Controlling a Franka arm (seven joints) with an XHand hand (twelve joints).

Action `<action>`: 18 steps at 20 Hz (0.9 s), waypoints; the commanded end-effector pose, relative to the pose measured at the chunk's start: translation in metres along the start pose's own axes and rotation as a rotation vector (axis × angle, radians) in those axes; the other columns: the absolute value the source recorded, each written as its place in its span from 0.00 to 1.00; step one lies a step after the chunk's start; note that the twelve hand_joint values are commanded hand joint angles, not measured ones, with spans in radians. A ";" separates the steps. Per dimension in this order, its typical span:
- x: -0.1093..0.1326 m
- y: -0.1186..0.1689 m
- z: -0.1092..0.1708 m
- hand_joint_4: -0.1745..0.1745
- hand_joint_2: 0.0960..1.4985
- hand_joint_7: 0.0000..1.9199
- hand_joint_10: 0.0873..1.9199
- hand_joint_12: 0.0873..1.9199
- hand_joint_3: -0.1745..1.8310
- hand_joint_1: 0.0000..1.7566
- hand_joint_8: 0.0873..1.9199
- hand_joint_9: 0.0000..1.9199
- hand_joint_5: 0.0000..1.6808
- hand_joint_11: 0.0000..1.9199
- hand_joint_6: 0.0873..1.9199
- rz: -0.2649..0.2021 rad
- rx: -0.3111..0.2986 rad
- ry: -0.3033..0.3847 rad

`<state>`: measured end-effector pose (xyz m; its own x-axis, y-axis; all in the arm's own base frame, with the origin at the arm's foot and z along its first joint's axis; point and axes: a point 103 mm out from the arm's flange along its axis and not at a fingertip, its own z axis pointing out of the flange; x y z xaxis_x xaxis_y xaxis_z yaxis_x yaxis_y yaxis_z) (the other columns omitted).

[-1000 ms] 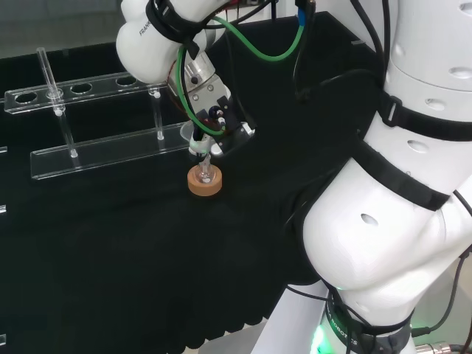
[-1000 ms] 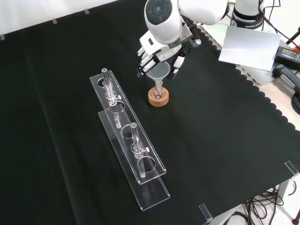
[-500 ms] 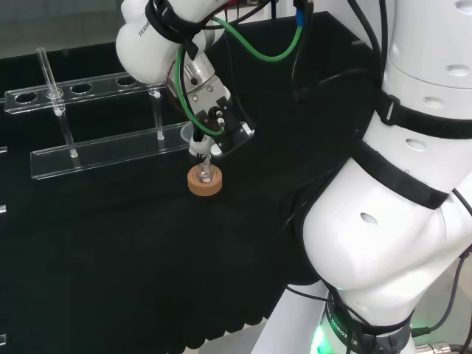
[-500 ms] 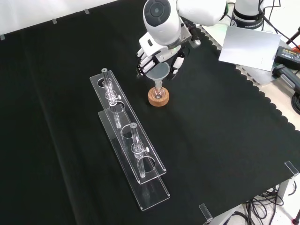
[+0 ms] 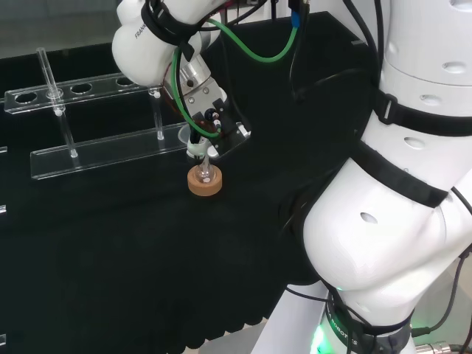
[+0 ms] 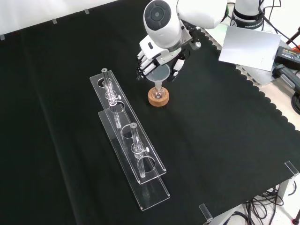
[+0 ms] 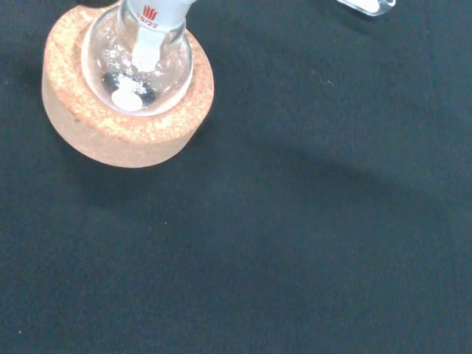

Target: Place the funnel on the round-bottom flask.

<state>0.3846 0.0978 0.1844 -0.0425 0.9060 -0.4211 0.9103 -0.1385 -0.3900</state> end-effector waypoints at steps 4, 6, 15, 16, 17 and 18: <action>-0.002 -0.003 -0.001 0.43 0.67 0.17 0.24 0.68 0.00 0.45 0.33 0.34 0.28 0.24 0.00 0.010 0.007 0.017; -0.002 -0.004 0.000 0.42 0.64 0.15 0.25 0.69 0.00 0.44 0.33 0.32 0.27 0.23 0.00 0.003 0.011 0.029; -0.002 -0.007 0.001 0.39 0.57 0.03 0.31 0.74 0.00 0.40 0.32 0.22 0.18 0.18 0.00 -0.004 0.014 0.057; -0.002 -0.008 0.001 0.39 0.57 0.02 0.32 0.74 0.00 0.40 0.31 0.20 0.16 0.18 0.00 -0.004 0.008 0.059; -0.003 -0.009 0.000 0.39 0.57 0.01 0.32 0.74 0.00 0.40 0.29 0.18 0.15 0.18 0.00 -0.004 0.002 0.061; -0.003 -0.009 0.000 0.39 0.57 0.00 0.32 0.74 0.00 0.40 0.26 0.17 0.14 0.17 0.00 -0.006 0.000 0.064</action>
<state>0.3780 0.0964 0.1867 -0.0221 0.9258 -0.3775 0.9011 -0.1451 -0.4086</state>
